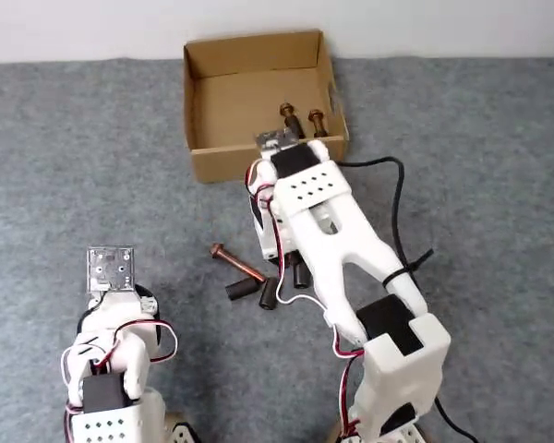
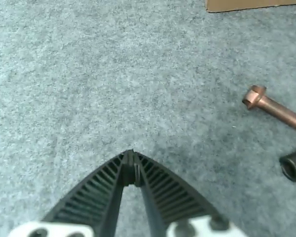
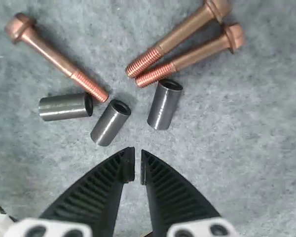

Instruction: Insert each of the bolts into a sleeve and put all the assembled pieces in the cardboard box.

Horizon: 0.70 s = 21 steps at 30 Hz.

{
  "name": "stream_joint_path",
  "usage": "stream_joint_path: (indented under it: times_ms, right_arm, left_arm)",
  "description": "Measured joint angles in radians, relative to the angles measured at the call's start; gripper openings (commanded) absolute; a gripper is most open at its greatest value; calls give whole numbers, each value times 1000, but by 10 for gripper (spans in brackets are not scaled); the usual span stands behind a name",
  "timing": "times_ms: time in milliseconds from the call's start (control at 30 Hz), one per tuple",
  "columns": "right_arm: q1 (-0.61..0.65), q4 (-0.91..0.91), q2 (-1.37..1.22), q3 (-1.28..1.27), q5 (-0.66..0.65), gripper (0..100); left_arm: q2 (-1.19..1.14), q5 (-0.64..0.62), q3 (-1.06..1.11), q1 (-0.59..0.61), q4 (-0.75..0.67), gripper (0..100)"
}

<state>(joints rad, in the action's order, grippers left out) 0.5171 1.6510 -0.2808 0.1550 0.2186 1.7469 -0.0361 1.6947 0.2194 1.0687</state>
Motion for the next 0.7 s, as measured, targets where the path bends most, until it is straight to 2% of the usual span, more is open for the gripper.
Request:
stream_joint_path:
  times_ms: [133, 533, 700]
  right_arm:
    - [5, -28, -23, -17, 0, 171]
    - [-20, -166, -206, -18, 0, 130]
    - [-49, -212, -281, -18, 0, 63]
  left_arm:
    - [0, 0, 0, 0, 0, 6]
    - [0, 0, 0, 0, 0, 6]
    - [0, 0, 0, 0, 0, 6]
